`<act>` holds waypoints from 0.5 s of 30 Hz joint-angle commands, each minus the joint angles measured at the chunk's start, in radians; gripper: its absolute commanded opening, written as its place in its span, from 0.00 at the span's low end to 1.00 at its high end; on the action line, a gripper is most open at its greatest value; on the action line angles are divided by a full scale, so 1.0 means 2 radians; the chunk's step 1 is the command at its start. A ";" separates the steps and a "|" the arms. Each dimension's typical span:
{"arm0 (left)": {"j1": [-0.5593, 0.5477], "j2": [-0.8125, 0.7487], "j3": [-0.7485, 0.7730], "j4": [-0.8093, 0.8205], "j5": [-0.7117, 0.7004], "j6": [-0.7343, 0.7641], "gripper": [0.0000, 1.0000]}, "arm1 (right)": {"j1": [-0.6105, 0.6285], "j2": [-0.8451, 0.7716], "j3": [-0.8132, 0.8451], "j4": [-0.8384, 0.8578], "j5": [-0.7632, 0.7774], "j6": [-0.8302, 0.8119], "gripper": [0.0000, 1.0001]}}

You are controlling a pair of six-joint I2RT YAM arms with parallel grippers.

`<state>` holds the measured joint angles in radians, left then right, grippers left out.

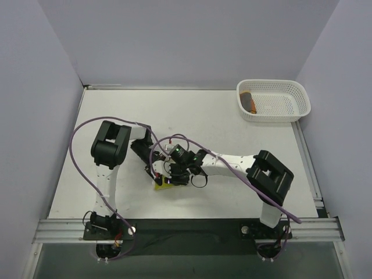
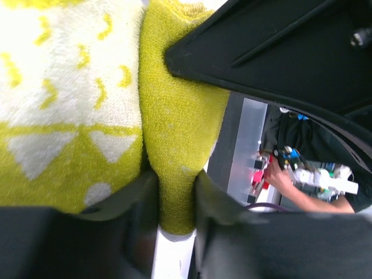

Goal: Roll the towels
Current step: Roll the towel

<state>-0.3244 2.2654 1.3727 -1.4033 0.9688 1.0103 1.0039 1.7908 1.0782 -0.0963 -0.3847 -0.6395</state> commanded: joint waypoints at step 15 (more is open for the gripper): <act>0.147 -0.165 0.024 0.128 0.082 0.012 0.59 | -0.026 0.085 0.106 -0.247 -0.163 0.081 0.00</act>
<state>-0.0784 2.0045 1.4071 -1.2079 1.0538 1.0378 0.9806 1.9038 1.2606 -0.4046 -0.6056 -0.5331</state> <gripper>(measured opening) 0.585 0.220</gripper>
